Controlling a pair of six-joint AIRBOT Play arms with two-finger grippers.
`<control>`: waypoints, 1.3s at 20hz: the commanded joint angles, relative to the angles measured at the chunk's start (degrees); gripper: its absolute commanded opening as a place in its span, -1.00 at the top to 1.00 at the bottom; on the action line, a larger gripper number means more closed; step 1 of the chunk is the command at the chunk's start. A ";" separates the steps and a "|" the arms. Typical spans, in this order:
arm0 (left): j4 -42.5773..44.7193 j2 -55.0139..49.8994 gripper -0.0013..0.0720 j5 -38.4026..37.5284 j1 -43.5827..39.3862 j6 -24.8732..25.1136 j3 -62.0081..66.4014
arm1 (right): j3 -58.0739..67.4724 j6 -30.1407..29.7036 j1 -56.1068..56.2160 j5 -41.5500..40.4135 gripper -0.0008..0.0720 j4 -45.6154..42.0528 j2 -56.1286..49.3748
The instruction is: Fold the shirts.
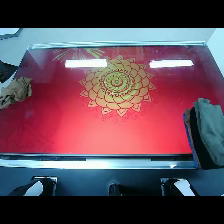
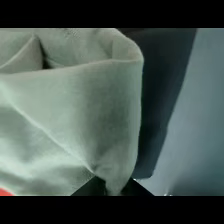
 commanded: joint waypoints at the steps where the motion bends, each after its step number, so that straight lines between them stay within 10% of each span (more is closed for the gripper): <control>1: 0.02 -0.04 0.89 0.02 0.02 0.02 0.00 | -5.44 -0.42 -0.04 -5.68 0.73 -2.80 0.24; 3: -0.11 -0.02 0.89 0.02 0.02 0.00 0.02 | -4.81 -0.85 -0.04 -8.92 -0.37 -2.60 0.31; 4: -1.20 -0.02 0.89 0.11 0.02 -0.22 0.09 | -2.99 -2.47 -0.04 -9.31 -0.54 -1.75 0.31; 9: -1.75 -0.13 0.90 8.02 -3.32 0.00 7.50 | 19.80 -14.03 5.62 -22.75 -0.54 13.07 0.31; 15: 48.35 -8.94 0.88 -5.14 -20.11 -17.42 14.16 | 25.77 -10.56 47.69 -28.70 -0.55 9.86 -1.64; 16: 49.72 -11.45 0.65 -12.26 -21.29 -17.44 13.77 | 24.94 -7.02 54.80 -26.18 -0.55 7.45 -3.39; 18: 43.71 -15.06 -0.85 -24.20 -22.18 -19.56 9.88 | 22.49 -3.28 65.92 -19.67 -0.58 5.42 -8.33; 26: 41.31 -6.08 -0.96 -11.76 -24.96 -22.82 -10.99 | 20.15 -2.56 75.36 -6.97 -0.57 1.60 -18.88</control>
